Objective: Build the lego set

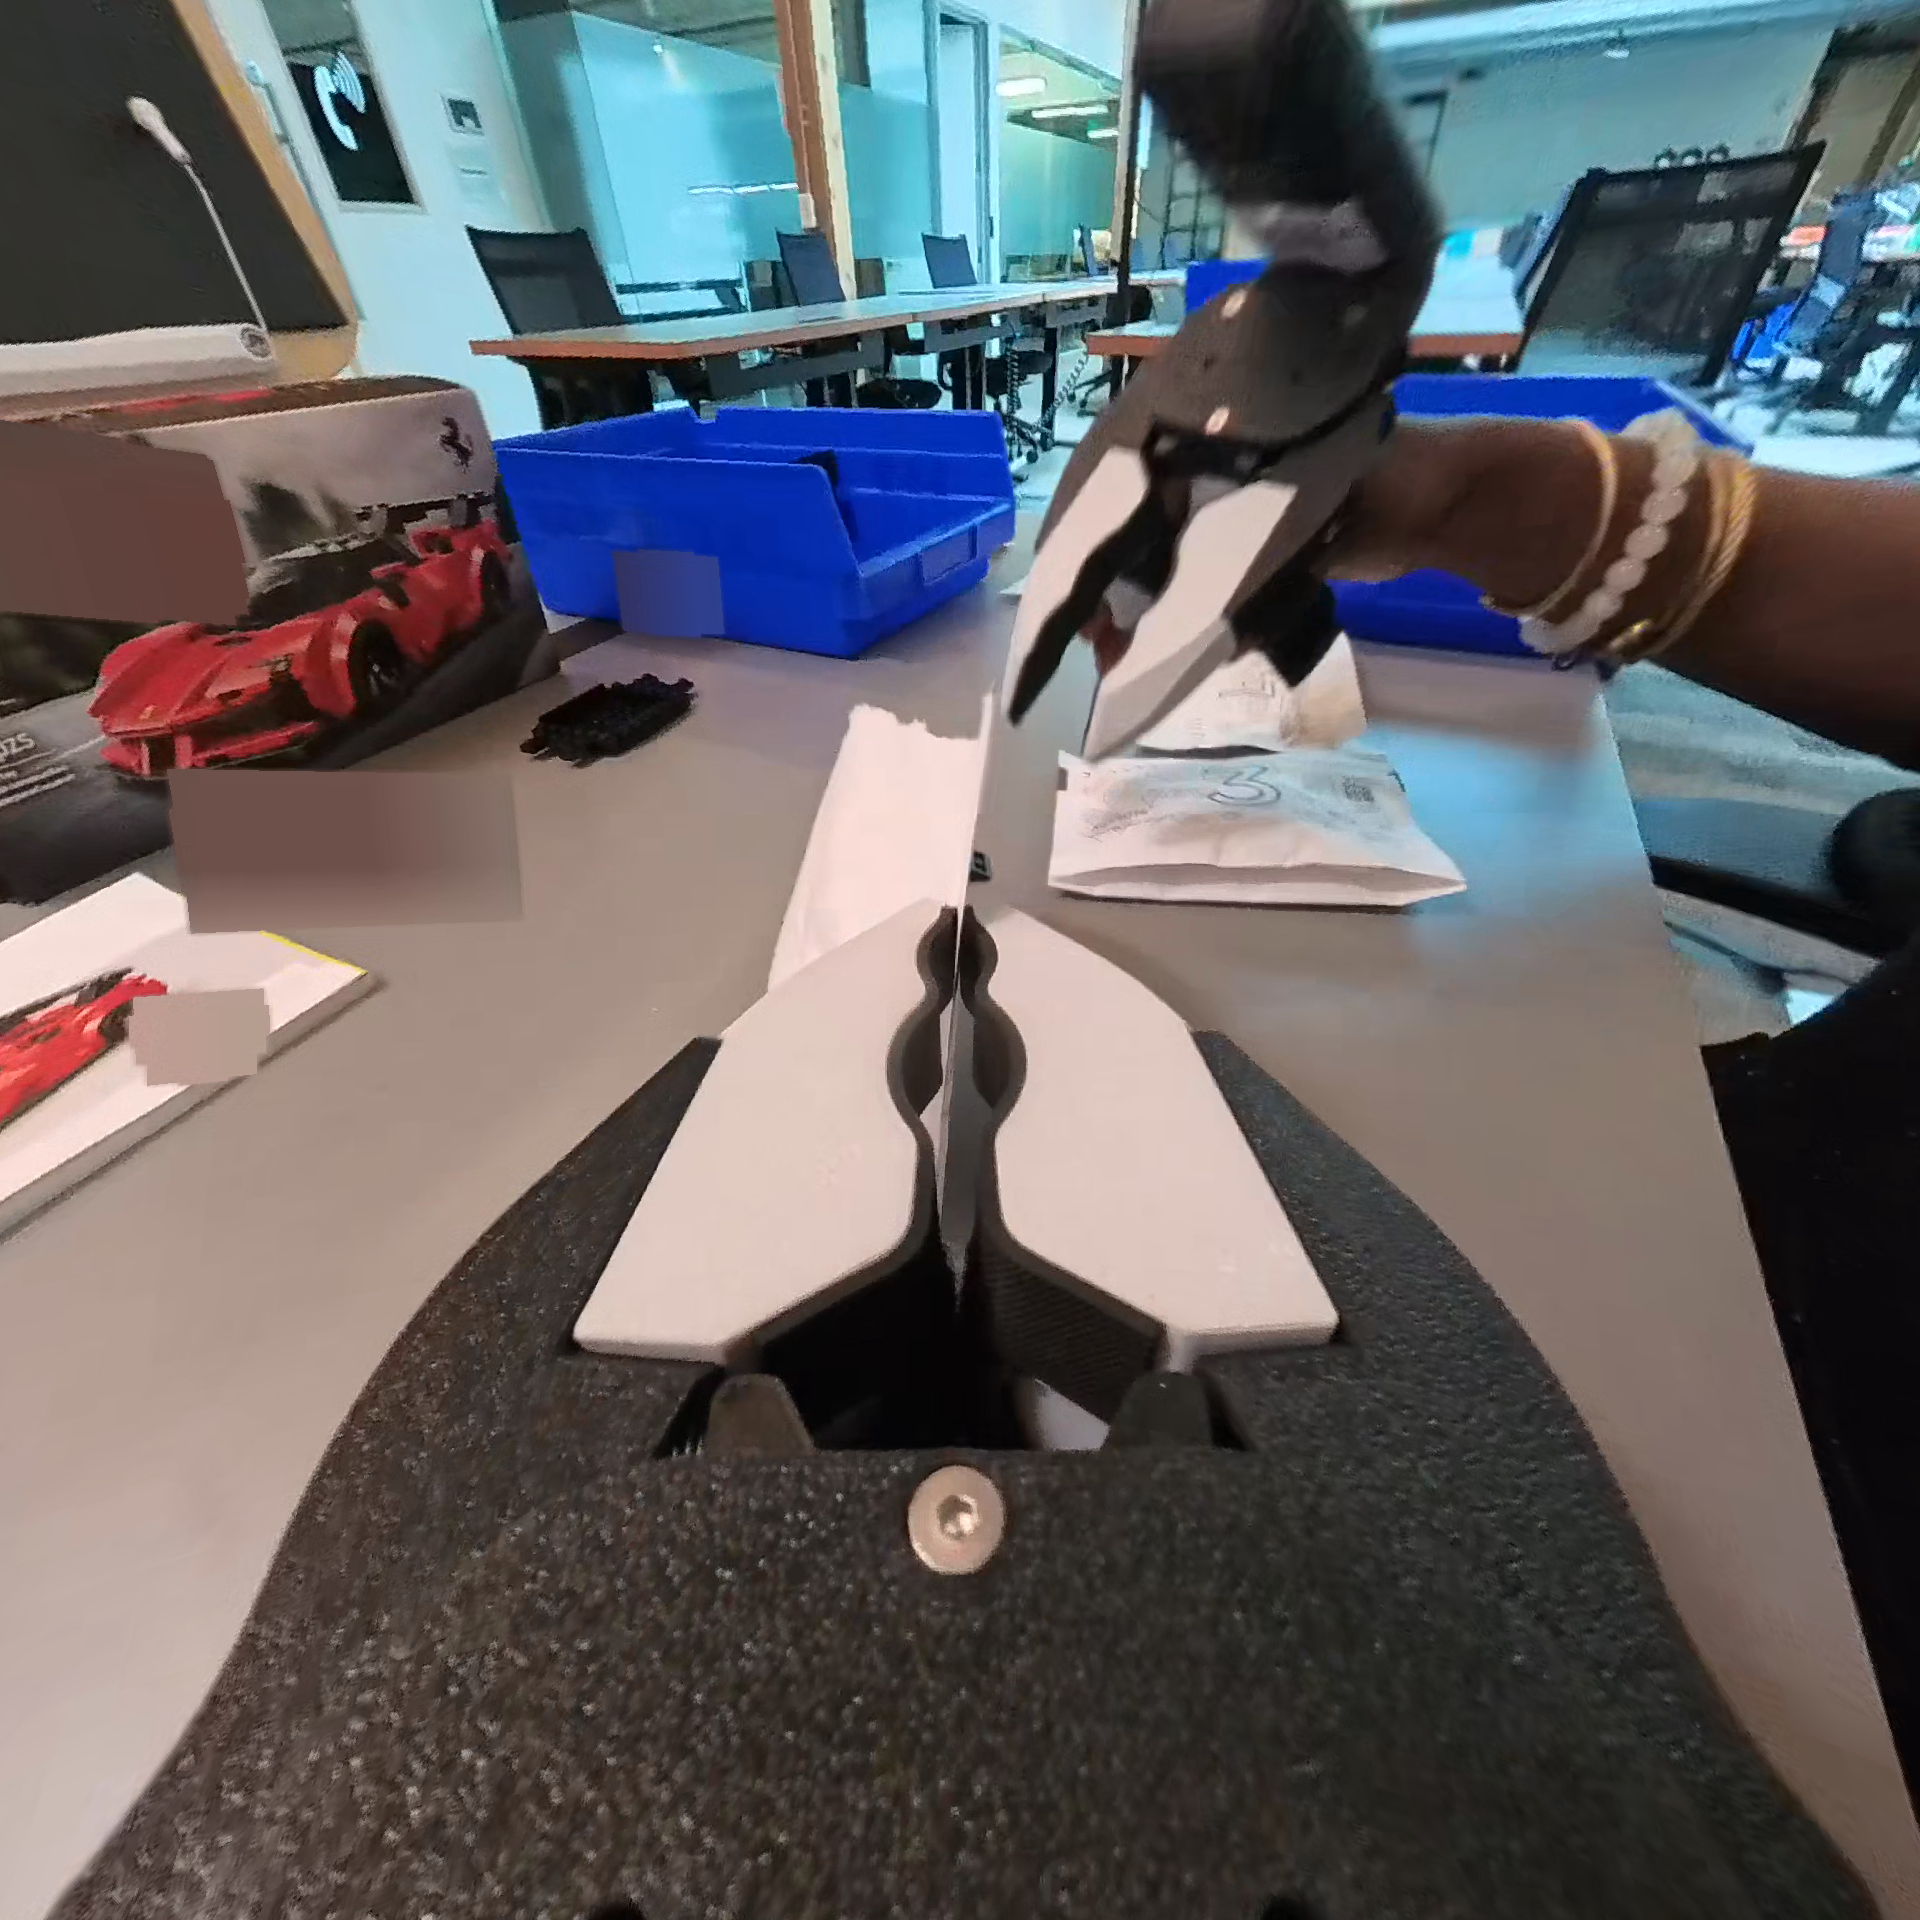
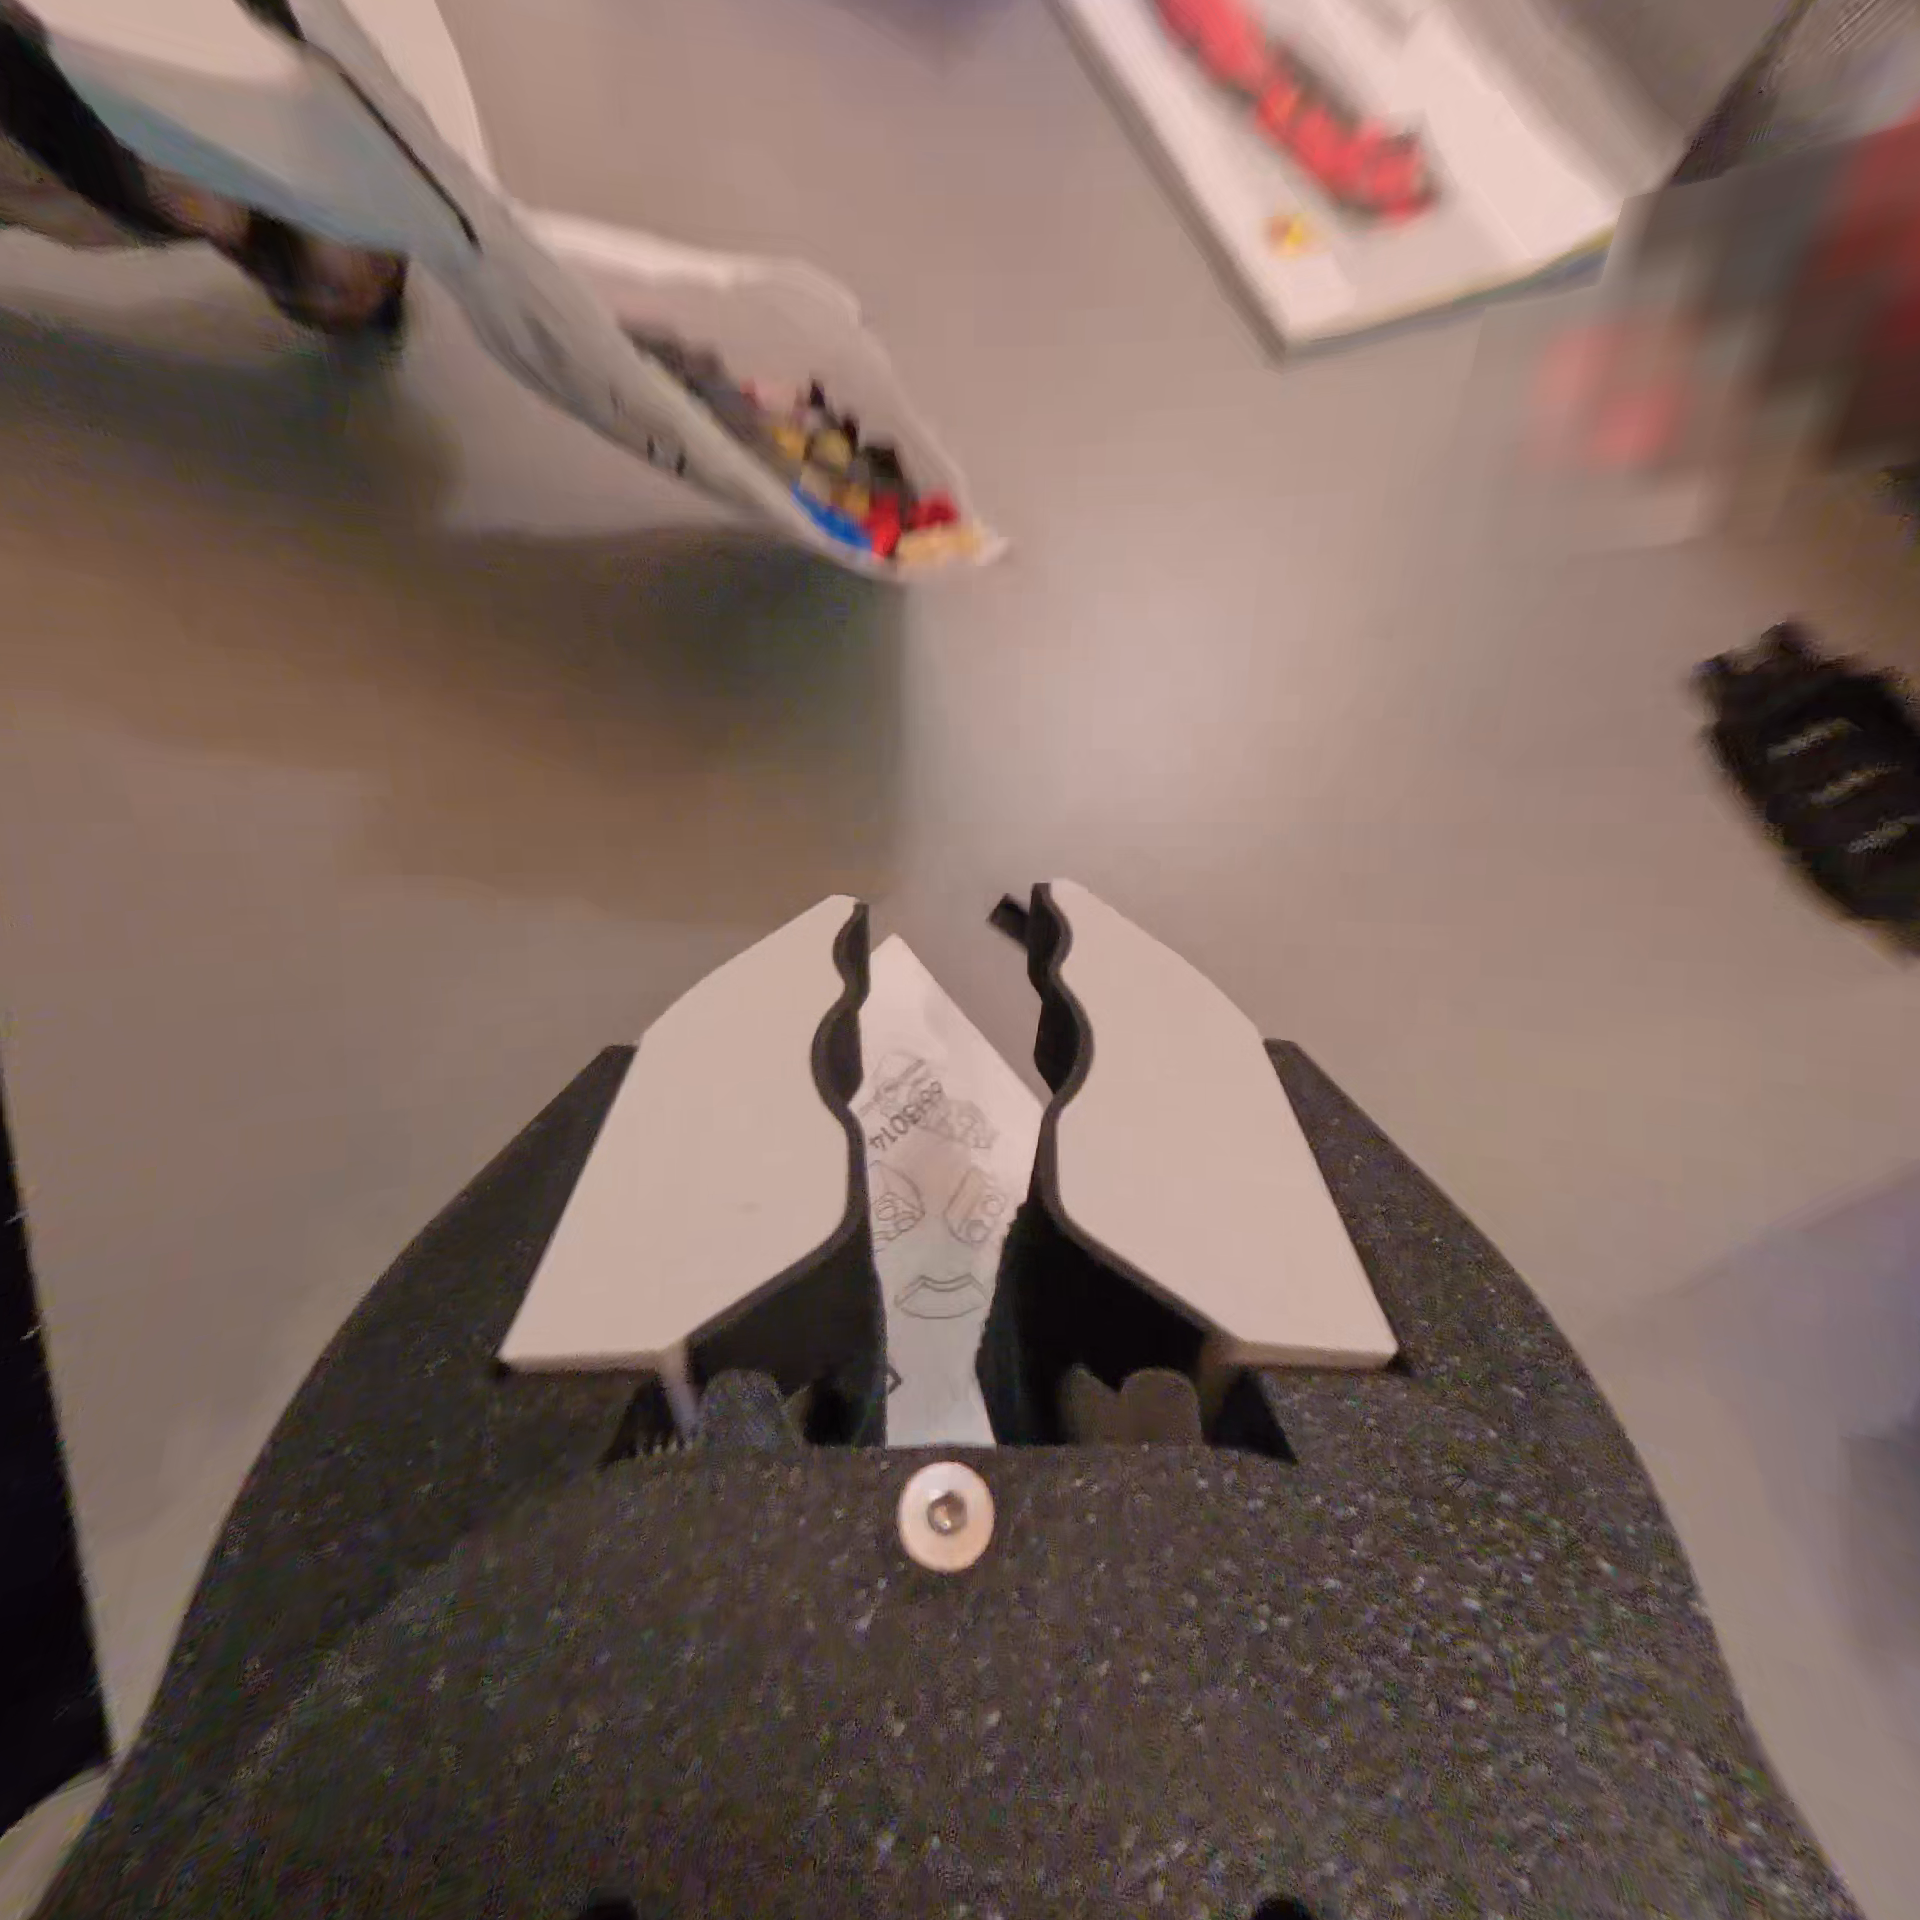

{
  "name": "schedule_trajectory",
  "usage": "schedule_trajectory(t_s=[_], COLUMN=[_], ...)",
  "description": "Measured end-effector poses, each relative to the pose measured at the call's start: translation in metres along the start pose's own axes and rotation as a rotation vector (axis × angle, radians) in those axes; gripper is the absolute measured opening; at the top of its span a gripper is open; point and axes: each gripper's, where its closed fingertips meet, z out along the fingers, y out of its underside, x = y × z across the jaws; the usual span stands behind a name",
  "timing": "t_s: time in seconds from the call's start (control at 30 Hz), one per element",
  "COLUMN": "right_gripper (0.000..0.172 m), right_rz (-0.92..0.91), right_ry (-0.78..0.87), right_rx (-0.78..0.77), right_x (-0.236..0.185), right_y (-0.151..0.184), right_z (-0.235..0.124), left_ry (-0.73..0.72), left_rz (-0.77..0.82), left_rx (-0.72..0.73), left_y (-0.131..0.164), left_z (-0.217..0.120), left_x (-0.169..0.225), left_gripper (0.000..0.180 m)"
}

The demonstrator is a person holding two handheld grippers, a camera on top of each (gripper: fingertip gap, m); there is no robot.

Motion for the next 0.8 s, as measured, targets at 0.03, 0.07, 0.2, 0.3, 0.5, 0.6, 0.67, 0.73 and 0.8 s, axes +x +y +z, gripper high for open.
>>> schedule_trajectory(t_s=[0.03, 0.07, 0.2, 0.3, 0.5, 0.6, 0.67, 0.73, 0.8], right_gripper=[0.03, 0.03, 0.025, 0.021, 0.009, 0.008, 0.007, 0.007, 0.007], right_rz=[0.013, -0.004, -0.193, -0.291, -0.351, -0.344, -0.336, -0.303, -0.273], right_ry=[-0.043, -0.047, -0.093, -0.201, -0.301, -0.292, -0.281, -0.273, -0.216], right_rx=[-0.054, -0.107, -0.169, -0.24, -0.341, -0.305, -0.284, -0.253, -0.209], right_x=[-0.001, 0.002, 0.018, 0.021, 0.017, 0.017, 0.017, 0.017, 0.029], right_y=[0.007, 0.015, 0.016, 0.019, 0.033, 0.032, 0.032, 0.03, 0.023], right_z=[0.008, 0.015, 0.027, 0.033, 0.047, 0.047, 0.046, 0.04, 0.024], left_ry=[-0.001, 0.0, 0.017, 0.022, 0.032, 0.038, 0.035, 0.036, 0.034], left_rz=[-0.011, -0.02, -0.046, -0.05, -0.061, -0.056, -0.055, -0.061, -0.073], left_rx=[0.004, 0.004, 0.011, 0.011, 0.013, 0.007, 0.006, 0.009, 0.014], left_y=[0.0, 0.0, 0.0, 0.0, 0.001, 0.001, 0.002, 0.002, 0.001], left_z=[-0.001, -0.001, -0.002, -0.002, -0.003, -0.002, -0.002, -0.003, -0.003], left_x=[-0.001, -0.002, -0.002, -0.002, -0.002, -0.001, -0.001, -0.001, -0.003], left_gripper=[0.0, 0.0, 0.0, 0.0, 0.0, 0.0, 0.0, 0.0, 0.0])
